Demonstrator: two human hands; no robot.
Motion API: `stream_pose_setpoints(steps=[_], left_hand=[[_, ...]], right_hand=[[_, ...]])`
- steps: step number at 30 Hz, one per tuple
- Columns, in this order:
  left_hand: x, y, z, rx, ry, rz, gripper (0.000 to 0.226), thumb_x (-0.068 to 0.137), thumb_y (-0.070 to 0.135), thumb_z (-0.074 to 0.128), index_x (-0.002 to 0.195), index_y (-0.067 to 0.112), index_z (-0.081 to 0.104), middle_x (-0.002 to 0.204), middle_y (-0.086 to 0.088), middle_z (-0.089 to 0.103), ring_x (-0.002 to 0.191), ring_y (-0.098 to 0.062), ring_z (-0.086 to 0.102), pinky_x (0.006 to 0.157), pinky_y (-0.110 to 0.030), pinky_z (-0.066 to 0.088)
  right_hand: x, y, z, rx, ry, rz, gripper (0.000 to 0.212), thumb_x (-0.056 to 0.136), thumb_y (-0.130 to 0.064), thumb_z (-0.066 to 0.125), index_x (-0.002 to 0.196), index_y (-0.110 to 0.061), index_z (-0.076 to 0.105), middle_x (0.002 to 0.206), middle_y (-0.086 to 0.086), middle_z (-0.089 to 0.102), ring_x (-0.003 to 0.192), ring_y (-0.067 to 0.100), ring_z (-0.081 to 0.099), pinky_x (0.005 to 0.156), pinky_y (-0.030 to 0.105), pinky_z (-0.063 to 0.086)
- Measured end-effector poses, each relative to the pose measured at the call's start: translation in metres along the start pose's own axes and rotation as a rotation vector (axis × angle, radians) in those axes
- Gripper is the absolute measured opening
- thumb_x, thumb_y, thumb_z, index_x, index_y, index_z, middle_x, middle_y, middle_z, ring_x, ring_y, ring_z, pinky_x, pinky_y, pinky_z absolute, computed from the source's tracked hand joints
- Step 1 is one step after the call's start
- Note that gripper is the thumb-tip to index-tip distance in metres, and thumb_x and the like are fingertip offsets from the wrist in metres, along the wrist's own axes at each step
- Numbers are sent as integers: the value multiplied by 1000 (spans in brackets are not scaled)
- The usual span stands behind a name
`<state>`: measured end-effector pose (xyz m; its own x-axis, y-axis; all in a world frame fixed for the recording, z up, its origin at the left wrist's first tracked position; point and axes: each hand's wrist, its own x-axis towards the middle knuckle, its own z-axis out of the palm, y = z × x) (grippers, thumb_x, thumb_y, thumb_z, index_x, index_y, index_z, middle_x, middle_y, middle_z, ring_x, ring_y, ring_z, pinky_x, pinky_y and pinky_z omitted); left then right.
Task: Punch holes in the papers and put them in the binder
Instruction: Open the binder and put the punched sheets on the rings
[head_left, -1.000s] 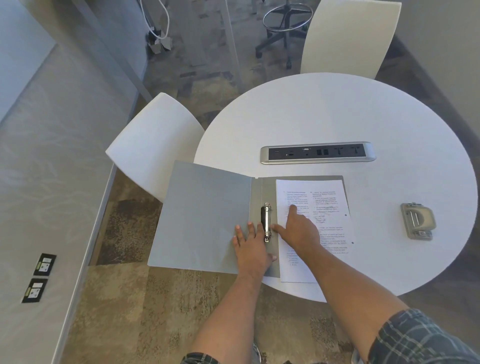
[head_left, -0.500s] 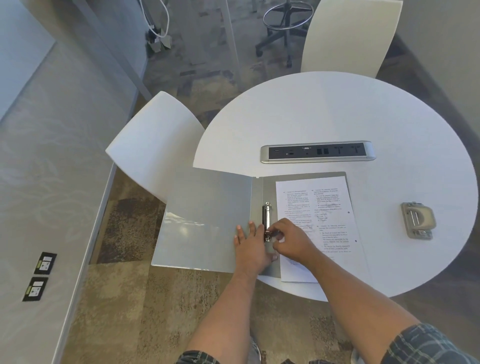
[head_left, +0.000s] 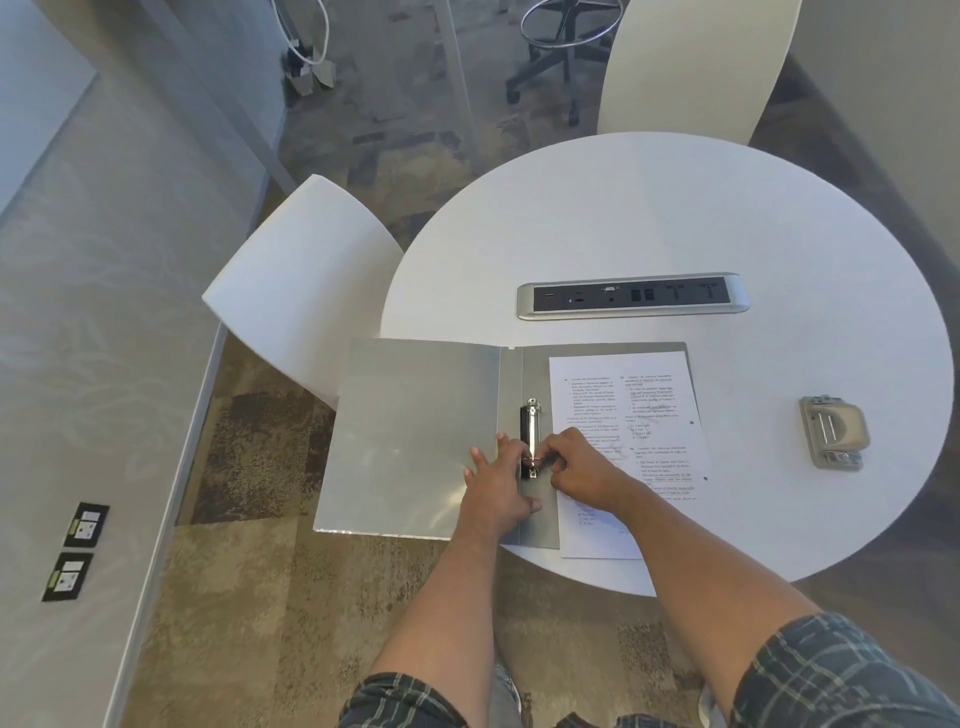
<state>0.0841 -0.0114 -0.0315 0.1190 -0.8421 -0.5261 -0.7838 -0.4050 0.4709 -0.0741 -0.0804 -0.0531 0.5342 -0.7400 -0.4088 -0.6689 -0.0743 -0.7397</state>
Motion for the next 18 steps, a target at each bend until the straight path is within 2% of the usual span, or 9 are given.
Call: stream_pose_setpoints(steps=[3,5,8,10,13,16,18], left_hand=[[0,1,-2,-31,-2,-6,63,81,19,83,127,29,41,171,-2,13,155,-48,-2,123,-62,2],[0,2,-2,-46,1,-13,62,80,18,83,121,32,40,169,-7,22,154,-48,0,124,-63,3],[1,-1,-1,-69,15,-35,64,74,20,87,101,41,33,151,-16,47,147,-49,21,122,-65,13],[1,-3,-1,-67,26,-40,66,72,23,88,98,42,31,148,-15,50,145,-48,27,121,-64,18],[2,-3,-1,-16,27,-26,69,73,28,88,105,43,29,152,-13,46,148,-47,26,121,-63,22],[0,-2,1,24,19,-11,72,77,31,85,123,36,30,160,-11,36,154,-44,9,124,-62,13],[-5,3,6,64,88,14,66,81,35,80,129,28,35,155,-9,38,150,-42,19,123,-62,16]], right_hand=[[0,0,-1,-18,-20,-18,37,83,5,58,109,-20,61,111,0,44,94,13,56,91,30,51],[-1,0,-1,-31,-28,-19,37,83,5,58,108,-22,60,111,-1,43,94,14,56,91,31,52],[-3,0,-3,-12,-27,-32,35,82,6,58,103,-22,57,112,0,44,97,18,57,91,34,53],[-4,0,-5,9,-37,-31,35,83,6,59,104,-21,57,112,-1,44,99,19,57,91,32,53],[-3,-1,-10,33,-82,-16,35,83,5,60,109,-18,59,114,0,44,101,19,58,90,28,51],[-5,1,-17,41,-130,-34,40,82,1,67,115,-20,60,115,-3,48,100,13,59,87,23,51],[-10,5,-22,112,-58,-44,42,81,-1,72,115,-24,62,110,-2,56,93,11,63,84,26,54]])
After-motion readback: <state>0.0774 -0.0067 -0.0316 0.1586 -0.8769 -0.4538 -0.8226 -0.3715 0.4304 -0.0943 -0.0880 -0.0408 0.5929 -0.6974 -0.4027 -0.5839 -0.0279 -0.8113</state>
